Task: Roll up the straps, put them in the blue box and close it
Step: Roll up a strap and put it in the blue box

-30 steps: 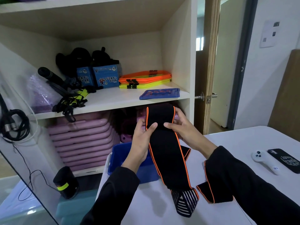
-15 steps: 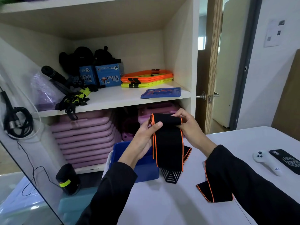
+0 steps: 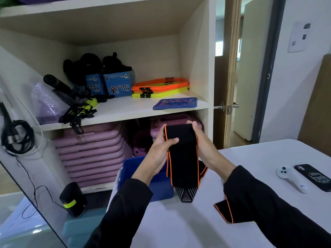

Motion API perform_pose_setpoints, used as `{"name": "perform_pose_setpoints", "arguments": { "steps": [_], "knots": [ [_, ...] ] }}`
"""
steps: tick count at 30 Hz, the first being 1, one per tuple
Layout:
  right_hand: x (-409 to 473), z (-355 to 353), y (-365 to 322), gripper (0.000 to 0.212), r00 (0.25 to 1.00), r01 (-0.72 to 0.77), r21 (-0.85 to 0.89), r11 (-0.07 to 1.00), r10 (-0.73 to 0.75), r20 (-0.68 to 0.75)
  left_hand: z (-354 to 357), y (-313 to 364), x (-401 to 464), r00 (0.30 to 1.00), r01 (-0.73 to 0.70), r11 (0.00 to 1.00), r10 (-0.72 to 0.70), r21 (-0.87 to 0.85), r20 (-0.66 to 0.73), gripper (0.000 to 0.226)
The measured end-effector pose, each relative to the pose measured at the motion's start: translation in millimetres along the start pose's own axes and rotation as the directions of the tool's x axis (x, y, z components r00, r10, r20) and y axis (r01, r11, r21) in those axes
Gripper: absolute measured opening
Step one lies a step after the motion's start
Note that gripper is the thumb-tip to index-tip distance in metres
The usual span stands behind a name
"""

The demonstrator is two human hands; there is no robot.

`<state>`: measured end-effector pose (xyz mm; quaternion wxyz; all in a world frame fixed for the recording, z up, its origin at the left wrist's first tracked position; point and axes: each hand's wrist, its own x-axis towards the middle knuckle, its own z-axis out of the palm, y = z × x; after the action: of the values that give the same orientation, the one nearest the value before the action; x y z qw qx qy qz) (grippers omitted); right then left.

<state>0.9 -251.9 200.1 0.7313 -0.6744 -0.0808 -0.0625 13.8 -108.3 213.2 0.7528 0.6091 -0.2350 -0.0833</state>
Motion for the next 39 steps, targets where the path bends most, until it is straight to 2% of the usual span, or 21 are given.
{"name": "perform_pose_setpoints", "arguments": {
  "steps": [1,3,6,10,13,16,19,21,24,27,29,31,36,39],
  "knots": [
    [-1,3,0,0.061,1.000,-0.016,-0.002,1.000,0.016,0.008,1,-1,0,1.000,-0.001,0.999,0.001,0.038,-0.017,0.049],
    [-2,9,-2,0.058,0.999,-0.015,-0.029,0.999,0.014,-0.030,4,-2,-2,0.998,0.009,0.995,-0.003,0.100,-0.057,0.056],
    [-3,11,-2,0.058,0.998,-0.023,-0.107,0.994,0.017,-0.057,4,-4,-6,0.998,0.009,0.991,0.001,0.132,-0.068,0.052],
    [3,9,3,0.085,0.995,-0.084,-0.111,0.990,0.089,0.045,3,-1,-9,0.992,0.023,0.988,-0.003,0.154,-0.127,0.058],
    [3,2,-1,0.054,0.986,-0.094,-0.160,0.983,0.114,0.122,3,3,-11,0.982,0.012,0.985,0.021,0.173,-0.185,0.063],
    [3,2,-1,0.059,0.969,-0.113,-0.206,0.972,0.153,0.193,4,3,-12,0.970,0.028,0.979,0.022,0.200,-0.243,0.064],
    [4,9,6,0.069,0.979,-0.120,-0.126,0.985,0.138,0.147,2,-4,-11,0.965,0.060,0.973,0.000,0.221,-0.263,0.066],
    [4,11,11,0.067,0.983,-0.100,-0.098,0.990,0.113,0.141,-2,-10,-10,0.965,0.089,0.971,-0.028,0.221,-0.262,0.070],
    [3,12,15,0.052,0.992,-0.064,-0.052,0.997,0.069,0.110,-6,-12,-9,0.970,0.098,0.973,-0.047,0.209,-0.238,0.072],
    [5,10,13,0.042,0.998,-0.049,0.056,0.997,0.047,0.038,-10,-12,-9,0.992,0.063,0.982,-0.041,0.181,-0.123,0.057],
    [9,9,10,0.038,1.000,-0.022,0.133,0.991,0.024,-0.012,-13,-15,-10,0.993,0.117,0.976,-0.111,0.182,-0.045,0.057],
    [12,6,7,0.033,0.999,0.017,0.175,0.984,-0.010,-0.044,-16,-20,-10,0.984,0.179,0.972,-0.177,0.153,-0.028,0.055],
    [13,-2,7,0.030,0.995,0.039,0.159,0.987,-0.053,0.086,-21,-24,-6,0.973,0.230,0.973,-0.231,-0.029,-0.009,0.061],
    [11,-4,7,0.035,0.986,0.056,0.129,0.990,-0.075,0.148,-21,-21,-5,0.966,0.254,0.957,-0.259,-0.142,-0.013,0.070]
  ]
}}
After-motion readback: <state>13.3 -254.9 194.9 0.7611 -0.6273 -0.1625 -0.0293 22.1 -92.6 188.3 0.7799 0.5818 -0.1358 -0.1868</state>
